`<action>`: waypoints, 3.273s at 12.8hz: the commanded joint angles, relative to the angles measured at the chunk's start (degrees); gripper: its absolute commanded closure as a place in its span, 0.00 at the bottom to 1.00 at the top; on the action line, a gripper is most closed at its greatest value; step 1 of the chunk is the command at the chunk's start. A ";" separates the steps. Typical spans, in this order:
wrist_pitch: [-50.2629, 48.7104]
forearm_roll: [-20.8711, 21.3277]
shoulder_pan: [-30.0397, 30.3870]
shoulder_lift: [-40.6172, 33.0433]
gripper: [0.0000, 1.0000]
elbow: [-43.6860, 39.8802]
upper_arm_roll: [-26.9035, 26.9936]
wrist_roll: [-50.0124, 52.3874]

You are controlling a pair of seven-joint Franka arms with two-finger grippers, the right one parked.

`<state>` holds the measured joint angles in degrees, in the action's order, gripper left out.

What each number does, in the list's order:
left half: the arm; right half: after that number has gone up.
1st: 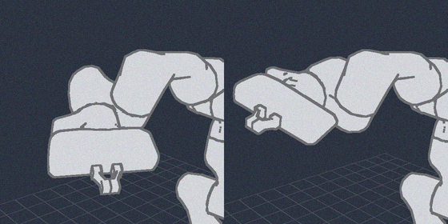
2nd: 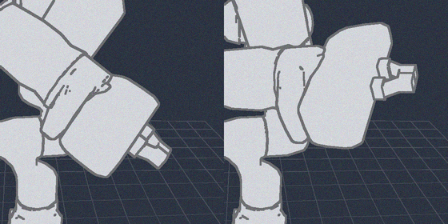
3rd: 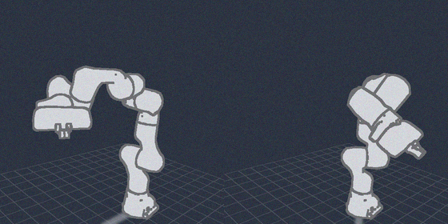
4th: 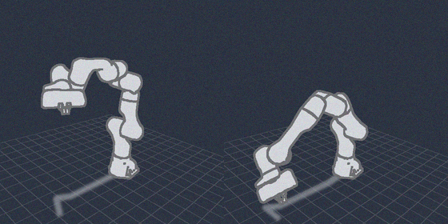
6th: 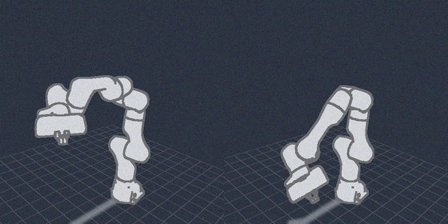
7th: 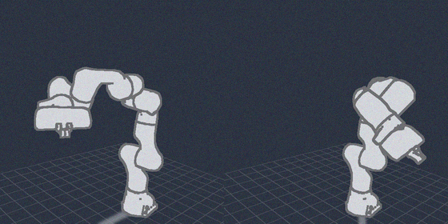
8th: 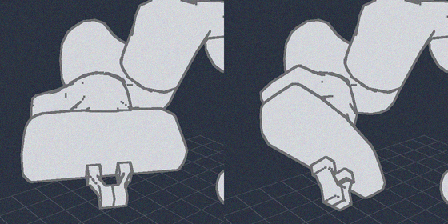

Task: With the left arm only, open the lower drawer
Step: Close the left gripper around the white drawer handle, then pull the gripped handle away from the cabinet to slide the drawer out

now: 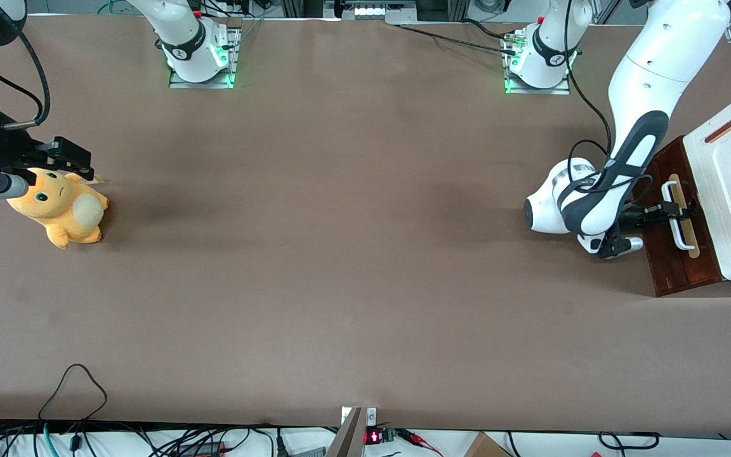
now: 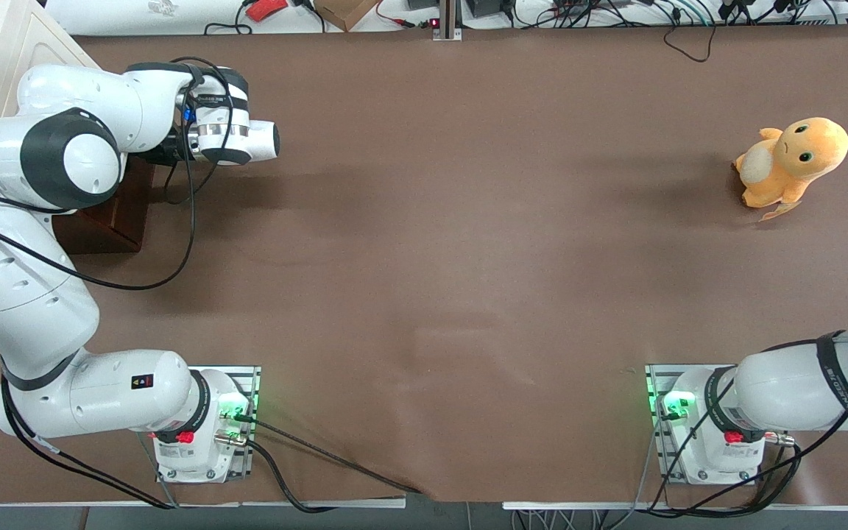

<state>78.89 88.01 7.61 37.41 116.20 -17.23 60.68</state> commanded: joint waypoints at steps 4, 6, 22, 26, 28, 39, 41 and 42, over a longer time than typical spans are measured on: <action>-0.49 2.43 0.92 1.52 0.67 -1.50 -0.18 0.14; -0.40 2.43 0.92 1.61 0.69 -1.51 -0.09 0.23; -1.46 3.13 -3.73 1.87 0.96 -1.86 -0.61 1.46; -5.67 2.43 -8.65 2.66 0.96 -2.38 -3.24 1.81; -8.57 1.99 -9.89 3.45 0.96 -2.65 -5.44 1.81; -7.87 1.37 -9.28 3.72 0.86 -3.26 -4.57 1.64; -7.79 1.55 -9.28 3.72 0.07 -3.26 -4.66 1.55; -7.00 1.46 -9.28 3.63 0.00 -3.26 -4.66 0.50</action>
<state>71.90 88.75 -1.67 40.59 114.61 -22.39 62.88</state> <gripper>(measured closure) 0.652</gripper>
